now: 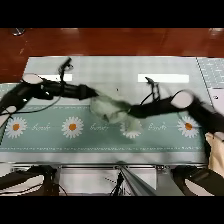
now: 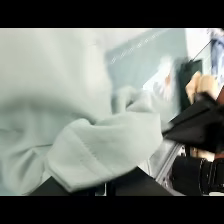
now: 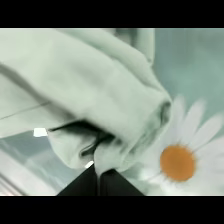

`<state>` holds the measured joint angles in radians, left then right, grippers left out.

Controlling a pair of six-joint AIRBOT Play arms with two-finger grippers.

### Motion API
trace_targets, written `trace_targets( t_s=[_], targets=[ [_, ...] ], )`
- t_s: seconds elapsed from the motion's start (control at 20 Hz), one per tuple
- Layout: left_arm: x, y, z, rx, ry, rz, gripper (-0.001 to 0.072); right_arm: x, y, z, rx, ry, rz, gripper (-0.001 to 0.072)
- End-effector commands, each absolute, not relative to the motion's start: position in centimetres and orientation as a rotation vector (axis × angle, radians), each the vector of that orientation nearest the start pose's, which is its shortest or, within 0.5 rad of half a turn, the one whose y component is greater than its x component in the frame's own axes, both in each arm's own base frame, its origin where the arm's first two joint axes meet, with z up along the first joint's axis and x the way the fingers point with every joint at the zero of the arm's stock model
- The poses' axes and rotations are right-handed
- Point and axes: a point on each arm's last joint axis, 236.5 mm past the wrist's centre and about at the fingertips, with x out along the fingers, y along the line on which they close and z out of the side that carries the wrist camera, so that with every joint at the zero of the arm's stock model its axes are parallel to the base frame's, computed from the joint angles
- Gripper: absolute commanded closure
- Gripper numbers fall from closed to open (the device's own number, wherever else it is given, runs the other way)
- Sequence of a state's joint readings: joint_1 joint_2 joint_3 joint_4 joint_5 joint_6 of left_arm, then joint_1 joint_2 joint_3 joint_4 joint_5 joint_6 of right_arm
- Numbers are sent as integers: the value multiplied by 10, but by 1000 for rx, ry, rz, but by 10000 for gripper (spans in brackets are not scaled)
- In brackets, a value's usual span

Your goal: Fold the shirts.

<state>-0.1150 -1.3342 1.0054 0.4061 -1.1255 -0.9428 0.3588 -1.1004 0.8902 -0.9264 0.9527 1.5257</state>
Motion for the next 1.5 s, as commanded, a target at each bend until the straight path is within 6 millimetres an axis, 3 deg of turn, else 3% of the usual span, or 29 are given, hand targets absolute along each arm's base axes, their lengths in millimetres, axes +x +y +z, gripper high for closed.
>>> trace_targets(
  t_s=[0.0,0.05,0.15,0.25,0.3,0.4,0.55,0.7,0.8,0.95,1.05,1.1,1.25,1.35,1.45],
  targets=[
    [398,-205,175,-464,735,-921,673,361,154,182,284,872,424,694],
    [406,-195,214,-447,644,-900,673,368,143,235,276,753,422,694],
    [405,-181,285,-400,497,-893,672,361,129,333,229,534,428,694],
    [388,-175,343,-328,373,-906,672,336,121,401,161,394,433,694],
    [376,-173,367,-306,325,-909,673,319,120,423,125,355,445,693],
    [349,-169,405,-242,234,-900,673,288,114,446,80,316,445,693],
    [310,-156,424,-97,175,-799,673,248,95,444,35,340,392,693],
    [272,-136,429,34,167,-665,672,210,84,424,17,433,367,693],
    [247,-133,422,68,195,-642,672,186,80,398,17,555,362,693],
    [226,-136,382,47,308,-656,673,171,78,352,78,697,337,693],
    [227,-130,342,-2,409,-628,672,161,81,293,137,856,322,693],
    [231,-125,317,-29,470,-603,672,154,87,254,177,960,329,692],
    [257,-112,245,-3,589,-573,672,141,117,147,331,1158,392,692],
    [283,-118,204,-111,632,-577,672,150,126,87,425,1208,371,692],
    [301,-139,156,-216,714,-615,672,172,124,41,481,1207,308,692]
  ],
)
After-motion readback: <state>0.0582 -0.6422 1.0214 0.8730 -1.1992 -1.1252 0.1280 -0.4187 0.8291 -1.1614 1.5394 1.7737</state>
